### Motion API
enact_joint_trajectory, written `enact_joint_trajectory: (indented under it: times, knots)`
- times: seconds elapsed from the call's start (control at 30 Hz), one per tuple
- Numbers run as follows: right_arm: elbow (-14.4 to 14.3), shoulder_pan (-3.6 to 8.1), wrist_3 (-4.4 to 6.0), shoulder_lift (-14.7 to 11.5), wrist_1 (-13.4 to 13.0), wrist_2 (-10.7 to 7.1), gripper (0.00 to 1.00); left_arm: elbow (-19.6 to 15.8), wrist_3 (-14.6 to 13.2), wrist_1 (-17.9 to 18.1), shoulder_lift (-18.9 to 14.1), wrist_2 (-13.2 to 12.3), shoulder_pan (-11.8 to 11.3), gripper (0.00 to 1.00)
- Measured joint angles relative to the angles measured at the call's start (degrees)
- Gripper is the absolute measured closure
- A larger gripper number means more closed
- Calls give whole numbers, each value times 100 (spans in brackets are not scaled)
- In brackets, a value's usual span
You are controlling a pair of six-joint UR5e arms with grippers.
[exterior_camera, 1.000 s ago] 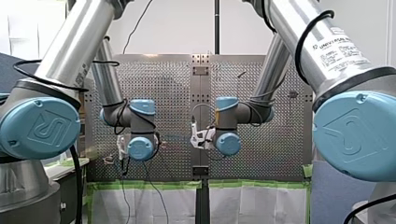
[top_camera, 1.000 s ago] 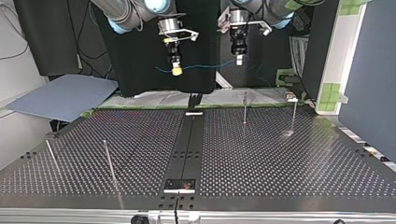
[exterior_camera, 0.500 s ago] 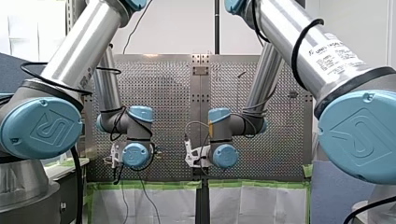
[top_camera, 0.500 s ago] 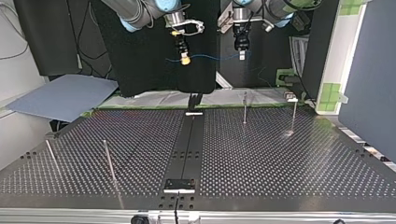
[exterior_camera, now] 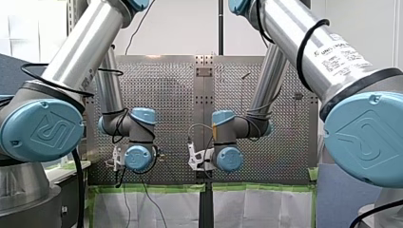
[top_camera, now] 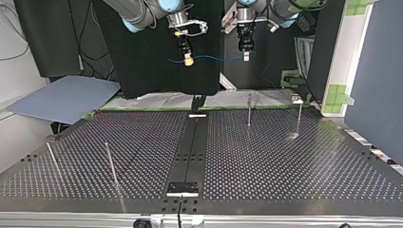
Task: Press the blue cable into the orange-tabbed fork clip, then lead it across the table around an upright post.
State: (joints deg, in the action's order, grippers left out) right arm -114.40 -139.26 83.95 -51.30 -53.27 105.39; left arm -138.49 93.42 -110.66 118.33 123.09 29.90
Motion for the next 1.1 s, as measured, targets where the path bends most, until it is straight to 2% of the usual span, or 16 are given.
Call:
enact_joint_trajectory:
  times: [0.63,0.73,0.9,1.0,1.1]
  knots:
    - [-7,7,7,-6,8,7,100,-45,2,42,-42,-44,-44,100]
    - [-3,92,93,-92,93,93,100,-144,29,100,-144,-145,-145,100]
    - [7,342,342,-342,343,324,100,-386,218,-47,-385,-386,-339,100]
    - [10,505,510,-511,479,309,100,-545,374,-197,-546,-490,-386,100]
    - [10,589,660,-665,525,201,100,-695,523,-346,-696,-520,-414,100]
